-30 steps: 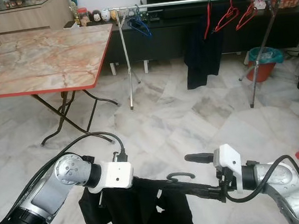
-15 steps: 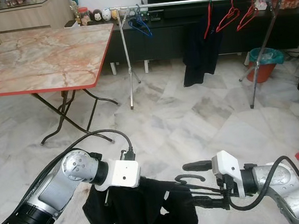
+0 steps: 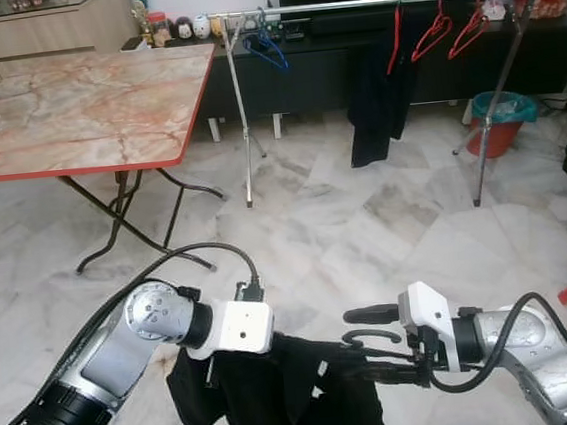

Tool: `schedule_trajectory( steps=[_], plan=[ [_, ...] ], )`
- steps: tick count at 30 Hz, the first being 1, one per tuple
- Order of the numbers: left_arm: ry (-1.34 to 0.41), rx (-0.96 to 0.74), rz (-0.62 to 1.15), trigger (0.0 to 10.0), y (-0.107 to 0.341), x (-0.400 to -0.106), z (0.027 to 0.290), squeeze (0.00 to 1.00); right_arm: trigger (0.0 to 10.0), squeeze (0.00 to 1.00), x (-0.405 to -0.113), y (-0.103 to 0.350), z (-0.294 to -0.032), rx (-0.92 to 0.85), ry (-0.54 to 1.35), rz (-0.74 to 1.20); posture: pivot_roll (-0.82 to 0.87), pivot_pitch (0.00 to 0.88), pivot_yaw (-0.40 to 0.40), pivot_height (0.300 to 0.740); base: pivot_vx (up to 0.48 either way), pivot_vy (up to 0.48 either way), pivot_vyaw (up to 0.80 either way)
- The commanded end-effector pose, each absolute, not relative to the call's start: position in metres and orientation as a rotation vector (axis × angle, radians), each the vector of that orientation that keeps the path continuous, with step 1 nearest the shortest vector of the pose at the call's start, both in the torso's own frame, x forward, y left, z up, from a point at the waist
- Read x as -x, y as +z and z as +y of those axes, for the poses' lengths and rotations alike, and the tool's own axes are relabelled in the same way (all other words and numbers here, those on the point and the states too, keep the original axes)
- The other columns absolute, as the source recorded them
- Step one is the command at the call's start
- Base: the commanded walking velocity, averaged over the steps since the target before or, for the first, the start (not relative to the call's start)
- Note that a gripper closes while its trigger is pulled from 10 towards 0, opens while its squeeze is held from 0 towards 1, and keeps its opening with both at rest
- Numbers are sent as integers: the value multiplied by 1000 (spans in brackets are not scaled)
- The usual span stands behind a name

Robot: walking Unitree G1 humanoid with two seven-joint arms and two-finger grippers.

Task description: Hang hanger

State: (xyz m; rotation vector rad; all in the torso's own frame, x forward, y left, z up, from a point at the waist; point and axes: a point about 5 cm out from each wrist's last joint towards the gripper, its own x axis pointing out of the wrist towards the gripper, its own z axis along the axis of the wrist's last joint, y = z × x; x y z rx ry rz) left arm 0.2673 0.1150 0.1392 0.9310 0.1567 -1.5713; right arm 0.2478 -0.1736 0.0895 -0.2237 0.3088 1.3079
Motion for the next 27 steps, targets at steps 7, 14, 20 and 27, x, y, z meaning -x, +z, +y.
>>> schedule_trajectory(
  steps=[7,14,20,27],
  plan=[
    [-1584,-958,90,10000,150,-268,108,0,0,0,-248,87,-169,225,1326,309,79,0,5,740,0,0,0],
    [-1591,-957,91,10000,150,-267,108,0,0,0,-245,83,-166,231,1344,328,79,0,8,740,0,0,0],
    [-1594,-953,84,10000,150,-267,107,0,0,0,-242,79,-166,241,1349,340,78,0,11,740,0,0,0],
    [-1594,-946,82,10000,151,-266,107,0,0,0,-243,78,-163,244,1347,339,81,0,11,740,0,0,0]
  ],
)
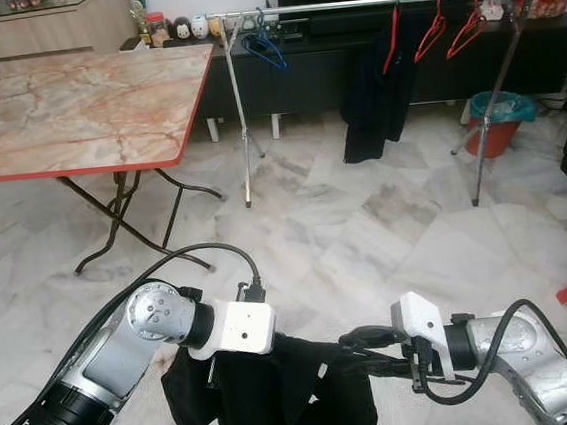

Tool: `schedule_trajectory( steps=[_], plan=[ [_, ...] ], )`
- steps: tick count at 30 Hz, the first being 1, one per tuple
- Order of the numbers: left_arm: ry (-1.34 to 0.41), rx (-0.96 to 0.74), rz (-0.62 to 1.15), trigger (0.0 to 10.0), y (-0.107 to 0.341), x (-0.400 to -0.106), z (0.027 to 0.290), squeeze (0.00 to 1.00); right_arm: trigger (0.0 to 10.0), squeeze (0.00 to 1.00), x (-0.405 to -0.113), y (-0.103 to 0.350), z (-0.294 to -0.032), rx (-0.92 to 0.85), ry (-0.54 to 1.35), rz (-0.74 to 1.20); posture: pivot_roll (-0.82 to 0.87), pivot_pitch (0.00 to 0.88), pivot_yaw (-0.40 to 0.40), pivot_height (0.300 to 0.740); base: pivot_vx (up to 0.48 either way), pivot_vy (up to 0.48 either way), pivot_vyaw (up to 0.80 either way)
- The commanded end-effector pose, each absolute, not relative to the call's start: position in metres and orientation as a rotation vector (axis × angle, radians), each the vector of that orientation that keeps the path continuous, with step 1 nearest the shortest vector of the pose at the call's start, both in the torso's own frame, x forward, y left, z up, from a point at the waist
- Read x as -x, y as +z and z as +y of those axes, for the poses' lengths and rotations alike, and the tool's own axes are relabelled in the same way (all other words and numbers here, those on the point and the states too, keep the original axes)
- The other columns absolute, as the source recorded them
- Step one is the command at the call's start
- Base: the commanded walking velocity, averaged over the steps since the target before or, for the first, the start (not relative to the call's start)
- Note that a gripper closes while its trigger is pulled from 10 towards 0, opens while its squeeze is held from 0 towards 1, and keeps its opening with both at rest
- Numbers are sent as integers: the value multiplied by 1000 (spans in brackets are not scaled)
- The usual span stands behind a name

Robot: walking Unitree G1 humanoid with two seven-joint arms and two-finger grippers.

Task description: Hang hanger

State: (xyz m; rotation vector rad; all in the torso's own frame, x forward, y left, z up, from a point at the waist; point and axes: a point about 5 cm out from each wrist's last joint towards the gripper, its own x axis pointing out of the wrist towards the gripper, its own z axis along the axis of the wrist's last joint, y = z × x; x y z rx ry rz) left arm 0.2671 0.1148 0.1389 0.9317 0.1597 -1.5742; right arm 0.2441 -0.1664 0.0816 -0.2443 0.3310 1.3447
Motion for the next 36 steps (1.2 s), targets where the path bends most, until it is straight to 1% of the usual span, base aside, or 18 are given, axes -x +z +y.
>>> schedule_trajectory(
  steps=[1,19,20,21,22,30,33,36],
  plan=[
    [-1593,-944,82,10000,151,-266,107,0,0,0,-243,78,-163,245,1347,339,81,0,11,740,0,0,0],
    [-1599,-904,63,10000,154,-266,106,0,0,0,-245,76,-161,251,1337,333,88,0,11,740,0,0,0],
    [-1602,-902,62,10000,155,-266,106,286,0,0,-245,76,-160,251,1338,333,88,0,12,740,0,0,0],
    [-1604,-898,63,10000,155,-266,106,675,0,0,-245,76,-160,251,1339,332,88,0,12,740,0,0,0],
    [-1604,-893,64,10000,155,-266,107,1000,0,0,-244,75,-159,250,1340,332,89,0,13,740,0,0,0],
    [-1597,-885,61,10000,155,-267,107,1000,0,0,-244,74,-158,245,1334,324,89,0,14,740,0,0,0],
    [-1584,-875,57,10000,157,-269,107,1000,0,0,-246,74,-159,250,1309,314,89,0,14,740,0,0,0],
    [-1563,-871,60,10000,160,-272,111,1000,0,0,-252,75,-161,269,1246,292,89,0,13,740,0,0,0]
  ],
)
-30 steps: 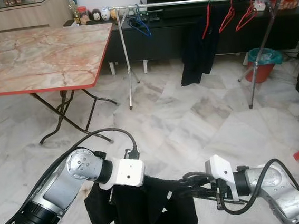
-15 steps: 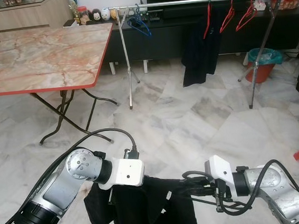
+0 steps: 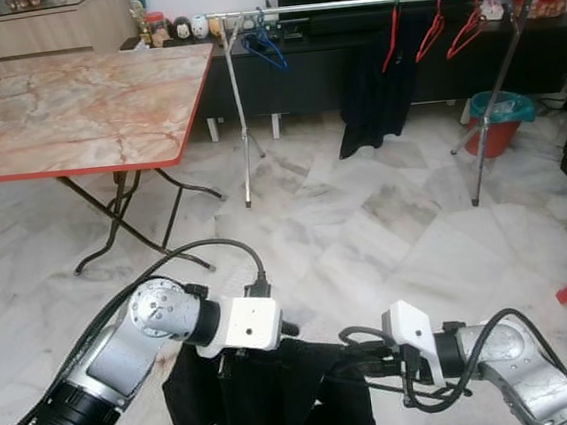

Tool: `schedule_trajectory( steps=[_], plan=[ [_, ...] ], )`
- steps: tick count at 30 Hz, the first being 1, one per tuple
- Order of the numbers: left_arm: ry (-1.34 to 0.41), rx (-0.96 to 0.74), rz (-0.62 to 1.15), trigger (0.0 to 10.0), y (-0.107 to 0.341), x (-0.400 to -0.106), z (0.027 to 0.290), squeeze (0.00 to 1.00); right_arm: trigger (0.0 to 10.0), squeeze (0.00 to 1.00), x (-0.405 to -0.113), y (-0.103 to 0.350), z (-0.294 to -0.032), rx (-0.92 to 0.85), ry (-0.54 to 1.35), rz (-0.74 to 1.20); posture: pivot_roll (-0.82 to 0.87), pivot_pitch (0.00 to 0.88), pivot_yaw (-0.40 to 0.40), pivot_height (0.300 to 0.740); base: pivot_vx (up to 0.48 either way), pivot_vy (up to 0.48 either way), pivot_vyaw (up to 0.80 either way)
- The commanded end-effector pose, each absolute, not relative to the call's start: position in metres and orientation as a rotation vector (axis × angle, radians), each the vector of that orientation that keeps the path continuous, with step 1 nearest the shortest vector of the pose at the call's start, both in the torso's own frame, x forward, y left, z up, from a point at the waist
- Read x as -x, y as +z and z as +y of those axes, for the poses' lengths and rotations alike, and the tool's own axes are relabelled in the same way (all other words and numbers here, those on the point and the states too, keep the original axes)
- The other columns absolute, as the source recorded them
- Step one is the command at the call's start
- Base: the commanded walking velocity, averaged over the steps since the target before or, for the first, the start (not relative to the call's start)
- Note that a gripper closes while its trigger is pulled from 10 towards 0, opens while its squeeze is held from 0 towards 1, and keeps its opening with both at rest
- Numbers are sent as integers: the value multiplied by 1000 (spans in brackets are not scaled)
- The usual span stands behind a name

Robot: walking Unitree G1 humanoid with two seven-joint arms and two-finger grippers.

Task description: Hang hanger

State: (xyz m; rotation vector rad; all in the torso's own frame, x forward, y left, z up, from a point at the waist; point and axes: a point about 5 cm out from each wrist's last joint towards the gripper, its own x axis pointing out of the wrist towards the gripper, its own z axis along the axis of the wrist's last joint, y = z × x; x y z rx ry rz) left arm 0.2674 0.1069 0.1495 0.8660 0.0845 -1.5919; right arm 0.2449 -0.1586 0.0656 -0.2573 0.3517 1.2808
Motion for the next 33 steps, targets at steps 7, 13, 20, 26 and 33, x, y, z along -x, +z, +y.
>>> schedule_trajectory(
  steps=[7,13,20,26,33],
  plan=[
    [-1494,-863,49,10000,165,-279,118,1000,0,0,-262,76,-162,297,1145,247,89,0,10,740,0,0,0],
    [-1332,-838,-51,10000,177,-294,119,1000,0,0,-273,78,-165,323,1008,195,88,0,9,740,0,0,0],
    [-1086,-742,-180,10000,185,-308,118,0,0,0,-288,83,-168,288,801,118,86,0,8,740,0,0,0],
    [-867,-643,-213,10000,182,-317,114,0,0,0,-301,90,-168,250,619,41,83,0,5,740,0,0,0],
    [-732,-560,-214,10000,175,-322,105,0,0,0,-318,114,-166,134,379,-92,74,0,9,740,0,0,0]
  ],
)
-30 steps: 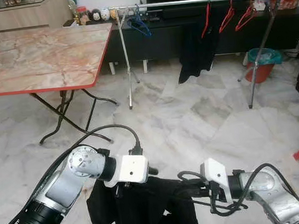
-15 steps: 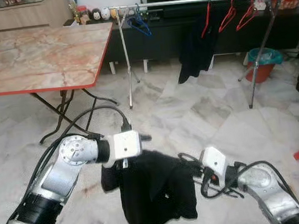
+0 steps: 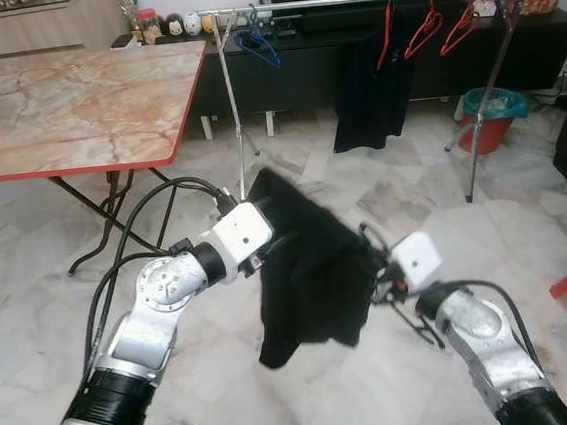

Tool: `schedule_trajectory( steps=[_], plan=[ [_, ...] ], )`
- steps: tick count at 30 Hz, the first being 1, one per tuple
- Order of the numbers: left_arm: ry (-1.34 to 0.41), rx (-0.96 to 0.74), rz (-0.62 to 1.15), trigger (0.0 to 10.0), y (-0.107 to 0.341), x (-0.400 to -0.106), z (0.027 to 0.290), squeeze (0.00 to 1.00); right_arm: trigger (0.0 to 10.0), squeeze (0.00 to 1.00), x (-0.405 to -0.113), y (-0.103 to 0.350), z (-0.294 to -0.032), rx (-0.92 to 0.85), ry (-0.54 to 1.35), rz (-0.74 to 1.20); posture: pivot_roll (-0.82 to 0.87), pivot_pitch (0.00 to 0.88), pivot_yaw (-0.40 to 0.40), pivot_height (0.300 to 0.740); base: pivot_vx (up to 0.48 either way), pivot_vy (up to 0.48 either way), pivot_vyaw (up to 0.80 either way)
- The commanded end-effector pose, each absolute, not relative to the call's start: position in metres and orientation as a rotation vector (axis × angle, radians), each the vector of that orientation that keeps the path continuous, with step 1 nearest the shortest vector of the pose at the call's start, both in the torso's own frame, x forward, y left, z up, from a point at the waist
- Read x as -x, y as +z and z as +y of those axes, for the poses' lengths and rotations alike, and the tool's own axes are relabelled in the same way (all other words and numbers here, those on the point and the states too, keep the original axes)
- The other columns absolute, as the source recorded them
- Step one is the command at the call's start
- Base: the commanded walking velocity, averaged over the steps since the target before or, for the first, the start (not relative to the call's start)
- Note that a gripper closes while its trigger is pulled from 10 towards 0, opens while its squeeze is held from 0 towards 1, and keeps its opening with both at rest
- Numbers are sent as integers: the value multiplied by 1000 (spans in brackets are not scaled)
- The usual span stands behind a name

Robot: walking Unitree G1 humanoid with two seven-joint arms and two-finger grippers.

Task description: Hang hanger

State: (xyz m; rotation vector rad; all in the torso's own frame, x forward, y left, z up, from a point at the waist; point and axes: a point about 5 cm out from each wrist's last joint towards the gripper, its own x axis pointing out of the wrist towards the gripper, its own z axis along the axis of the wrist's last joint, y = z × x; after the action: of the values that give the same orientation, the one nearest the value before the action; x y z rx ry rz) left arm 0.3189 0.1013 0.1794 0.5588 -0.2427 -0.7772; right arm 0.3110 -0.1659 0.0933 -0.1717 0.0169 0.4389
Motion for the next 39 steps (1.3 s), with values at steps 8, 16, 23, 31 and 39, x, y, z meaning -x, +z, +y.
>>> schedule_trajectory(
  steps=[8,16,23,31,39],
  plan=[
    [-714,-527,-221,10000,173,-324,92,0,0,0,-315,117,-142,93,404,-122,68,0,19,740,0,0,0],
    [-739,-478,-223,10000,169,-322,76,0,0,0,-319,133,-126,39,420,-163,56,0,30,740,0,0,0],
    [-710,-400,-221,10000,171,-322,68,1000,0,0,-325,139,-114,16,407,-148,64,0,26,740,0,0,0],
    [-672,-401,-221,10000,173,-325,68,0,0,0,-323,145,-96,-2,459,-146,64,0,27,740,0,0,0],
    [-548,-408,-210,10000,177,-334,69,0,0,0,-319,150,-85,-5,504,-151,58,0,31,740,0,0,0]
  ],
)
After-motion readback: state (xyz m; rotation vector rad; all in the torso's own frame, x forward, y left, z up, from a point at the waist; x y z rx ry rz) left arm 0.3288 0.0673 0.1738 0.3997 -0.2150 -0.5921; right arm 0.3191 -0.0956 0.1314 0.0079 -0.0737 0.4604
